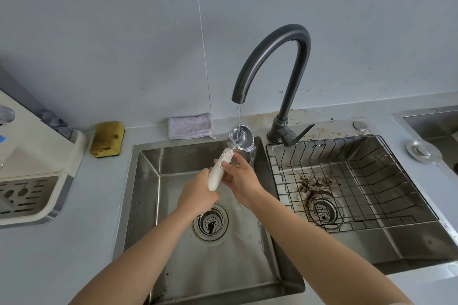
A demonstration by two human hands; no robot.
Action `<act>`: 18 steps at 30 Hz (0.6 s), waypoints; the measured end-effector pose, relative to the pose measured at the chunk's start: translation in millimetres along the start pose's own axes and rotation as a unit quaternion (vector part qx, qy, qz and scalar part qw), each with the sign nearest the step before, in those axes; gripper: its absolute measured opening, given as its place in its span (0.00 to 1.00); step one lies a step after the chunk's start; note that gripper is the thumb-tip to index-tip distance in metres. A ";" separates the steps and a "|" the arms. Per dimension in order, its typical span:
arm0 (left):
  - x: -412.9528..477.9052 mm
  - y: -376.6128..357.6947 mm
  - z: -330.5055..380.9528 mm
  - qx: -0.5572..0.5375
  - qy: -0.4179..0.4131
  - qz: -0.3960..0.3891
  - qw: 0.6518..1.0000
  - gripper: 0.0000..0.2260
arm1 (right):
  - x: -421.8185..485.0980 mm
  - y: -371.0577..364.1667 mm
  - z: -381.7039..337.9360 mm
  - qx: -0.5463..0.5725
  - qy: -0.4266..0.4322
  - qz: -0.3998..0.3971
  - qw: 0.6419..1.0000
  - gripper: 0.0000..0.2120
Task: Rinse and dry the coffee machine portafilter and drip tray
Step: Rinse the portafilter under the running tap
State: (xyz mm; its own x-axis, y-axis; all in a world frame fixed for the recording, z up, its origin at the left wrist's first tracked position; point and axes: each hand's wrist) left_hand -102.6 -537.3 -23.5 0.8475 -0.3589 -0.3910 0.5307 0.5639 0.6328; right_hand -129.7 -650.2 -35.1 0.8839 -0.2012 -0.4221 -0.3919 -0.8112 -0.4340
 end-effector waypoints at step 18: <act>6.4 36.7 28.9 -0.021 0.078 -0.140 0.987 0.08 | 6.1 -6.4 0.0 -0.042 -0.045 0.019 0.998 0.06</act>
State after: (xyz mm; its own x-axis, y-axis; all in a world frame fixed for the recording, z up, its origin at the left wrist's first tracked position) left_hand -77.9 -540.4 16.6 0.6559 -0.3883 -0.6473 0.7420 0.4892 0.4584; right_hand -121.8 -646.2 -35.0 0.8412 -0.1859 -0.5077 -0.3985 -0.8478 -0.3498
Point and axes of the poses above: each hand's wrist, its own x-axis towards the middle knuckle, its own y-axis out of the back of the hand, z = x × y, and after that the axes turned 8 degrees about -x, right-handed
